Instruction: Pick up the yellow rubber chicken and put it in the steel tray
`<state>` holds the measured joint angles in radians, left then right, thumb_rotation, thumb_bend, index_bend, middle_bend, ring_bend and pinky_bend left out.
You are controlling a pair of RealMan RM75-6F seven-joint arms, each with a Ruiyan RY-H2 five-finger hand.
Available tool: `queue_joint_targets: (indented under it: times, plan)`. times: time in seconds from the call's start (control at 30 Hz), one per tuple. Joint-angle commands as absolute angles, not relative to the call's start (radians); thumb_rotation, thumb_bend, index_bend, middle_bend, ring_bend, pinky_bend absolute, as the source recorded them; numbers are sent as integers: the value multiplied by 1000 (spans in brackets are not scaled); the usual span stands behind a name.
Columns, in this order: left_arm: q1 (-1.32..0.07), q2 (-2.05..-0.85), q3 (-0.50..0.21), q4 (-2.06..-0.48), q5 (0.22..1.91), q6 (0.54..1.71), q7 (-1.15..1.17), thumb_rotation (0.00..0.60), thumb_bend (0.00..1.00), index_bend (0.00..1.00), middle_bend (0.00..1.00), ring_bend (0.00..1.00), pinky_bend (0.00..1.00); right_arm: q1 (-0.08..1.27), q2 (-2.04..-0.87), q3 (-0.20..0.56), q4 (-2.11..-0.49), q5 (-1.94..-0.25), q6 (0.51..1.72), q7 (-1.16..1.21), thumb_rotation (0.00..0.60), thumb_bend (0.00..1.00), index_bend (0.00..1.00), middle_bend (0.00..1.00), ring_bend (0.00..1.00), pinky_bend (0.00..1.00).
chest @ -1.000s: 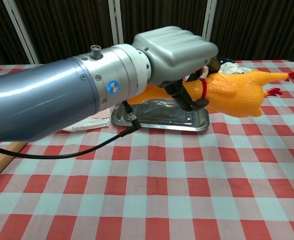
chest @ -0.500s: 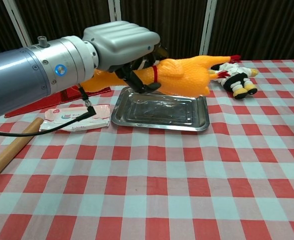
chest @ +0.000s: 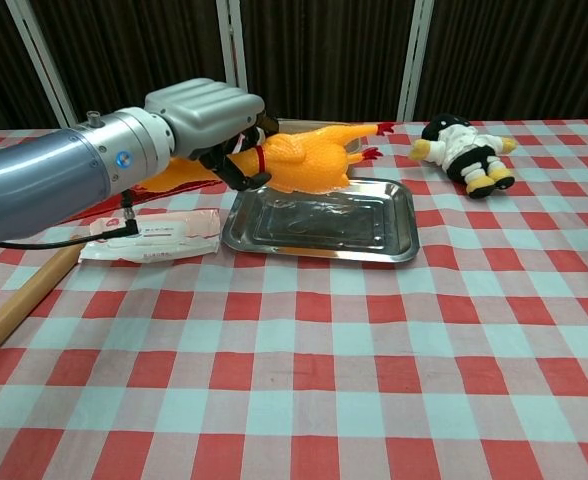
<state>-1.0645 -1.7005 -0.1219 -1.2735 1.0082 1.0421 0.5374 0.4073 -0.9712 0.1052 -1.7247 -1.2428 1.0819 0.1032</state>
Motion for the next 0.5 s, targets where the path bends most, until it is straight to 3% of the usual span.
queue_joint_targets:
  times: [0.03, 0.23, 0.3, 0.37, 0.43, 0.5]
  plan:
    - [-1067, -1780, -160, -1171, 995, 1006, 485, 600, 554, 474, 547, 489, 496, 405, -970, 107, -1724, -1242, 1082, 104, 600, 80, 0, 0, 0, 126]
    - [-1077, -1837, -185, -1106, 997, 988, 467, 600, 470, 410, 489, 435, 445, 400, -970, 109, -1720, -1239, 1080, 107, 600, 80, 0, 0, 0, 126]
    - [-1081, -1854, -194, -1090, 994, 978, 470, 600, 401, 339, 420, 372, 395, 398, -971, 111, -1716, -1238, 1081, 111, 600, 80, 0, 0, 0, 126]
    - [-1082, -1861, -201, -1086, 988, 968, 476, 600, 305, 200, 273, 238, 304, 394, -971, 113, -1713, -1238, 1084, 117, 600, 80, 0, 0, 0, 126]
    - [-1081, -1863, -207, -1091, 978, 958, 490, 600, 260, 100, 160, 134, 232, 390, -971, 114, -1710, -1241, 1089, 122, 600, 80, 0, 0, 0, 126]
    - [-1078, -1860, -216, -1106, 967, 955, 501, 600, 244, 59, 112, 91, 189, 385, -970, 116, -1708, -1244, 1095, 130, 600, 80, 0, 0, 0, 126]
